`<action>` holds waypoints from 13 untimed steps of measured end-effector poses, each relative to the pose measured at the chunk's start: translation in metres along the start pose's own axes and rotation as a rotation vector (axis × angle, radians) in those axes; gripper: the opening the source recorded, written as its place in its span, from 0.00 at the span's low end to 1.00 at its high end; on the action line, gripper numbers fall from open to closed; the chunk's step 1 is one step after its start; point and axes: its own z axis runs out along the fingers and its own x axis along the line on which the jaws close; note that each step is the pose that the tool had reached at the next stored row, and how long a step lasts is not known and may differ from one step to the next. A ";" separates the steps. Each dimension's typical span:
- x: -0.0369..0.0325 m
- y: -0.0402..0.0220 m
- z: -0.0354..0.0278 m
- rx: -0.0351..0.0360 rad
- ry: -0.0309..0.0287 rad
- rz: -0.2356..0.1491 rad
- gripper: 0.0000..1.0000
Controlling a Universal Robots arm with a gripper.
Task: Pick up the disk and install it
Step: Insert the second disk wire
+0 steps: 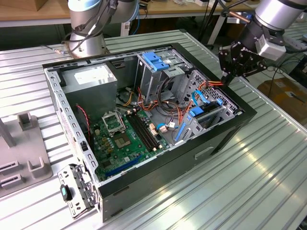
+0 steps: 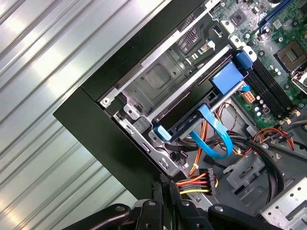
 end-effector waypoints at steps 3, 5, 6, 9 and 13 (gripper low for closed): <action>-0.0038 0.0035 0.0001 0.0000 -0.0001 0.000 0.17; -0.0067 0.0061 0.0002 0.0001 -0.0001 0.000 0.17; -0.0076 0.0070 0.0002 0.0000 0.0000 0.000 0.17; -0.0081 0.0076 0.0002 -0.0001 0.0000 0.000 0.17; -0.0082 0.0076 0.0001 -0.0001 0.0001 0.000 0.17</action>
